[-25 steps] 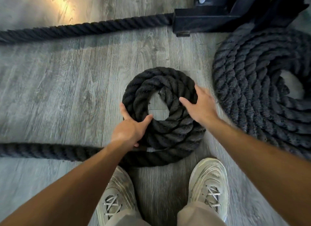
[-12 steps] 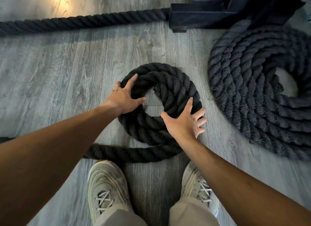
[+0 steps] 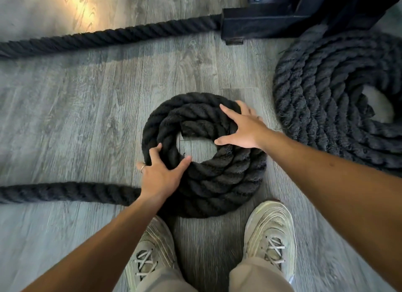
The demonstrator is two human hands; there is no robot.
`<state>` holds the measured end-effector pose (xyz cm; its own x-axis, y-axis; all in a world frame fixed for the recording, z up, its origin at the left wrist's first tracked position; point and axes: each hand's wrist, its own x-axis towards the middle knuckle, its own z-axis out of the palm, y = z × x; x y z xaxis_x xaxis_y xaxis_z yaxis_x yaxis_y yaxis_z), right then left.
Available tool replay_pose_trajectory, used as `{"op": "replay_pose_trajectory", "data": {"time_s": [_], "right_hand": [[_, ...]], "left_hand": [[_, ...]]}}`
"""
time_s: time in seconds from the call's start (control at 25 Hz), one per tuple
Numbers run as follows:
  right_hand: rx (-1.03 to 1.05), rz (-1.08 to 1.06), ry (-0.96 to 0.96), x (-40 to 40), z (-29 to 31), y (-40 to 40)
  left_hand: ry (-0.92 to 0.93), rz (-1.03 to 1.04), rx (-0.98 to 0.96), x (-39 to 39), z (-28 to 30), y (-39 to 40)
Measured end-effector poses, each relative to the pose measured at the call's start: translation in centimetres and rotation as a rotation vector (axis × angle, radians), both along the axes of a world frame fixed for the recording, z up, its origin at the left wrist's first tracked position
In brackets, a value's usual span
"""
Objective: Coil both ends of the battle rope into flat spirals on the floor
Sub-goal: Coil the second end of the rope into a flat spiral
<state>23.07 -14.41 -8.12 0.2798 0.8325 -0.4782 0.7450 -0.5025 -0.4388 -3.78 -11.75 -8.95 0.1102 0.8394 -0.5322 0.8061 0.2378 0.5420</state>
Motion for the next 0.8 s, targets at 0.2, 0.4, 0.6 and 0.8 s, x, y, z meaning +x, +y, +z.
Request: {"op": "replay_pose_trajectory", "data": {"time_s": [0.2,0.4,0.6,0.8], "right_hand": [[0.32,-0.647,0.106,-3.2,-0.7,-6.1],[0.076,-0.859,0.154,-7.1,-1.5,-10.7],[0.089,-0.765,0.127,-4.9,-1.6,-7.4],[0.203,-0.586,0.073,-0.5,-0.2,-0.9]], "left_hand": [[0.048,-0.02,0.281,-1.1,-0.4,5.6],[-0.226,0.021,0.011,-1.0,0.3,10.5],[-0.284,0.176,-0.108,-1.2,0.2,10.3],[-0.357,0.476,-0.169,-1.9,-0.9,3.3]]}}
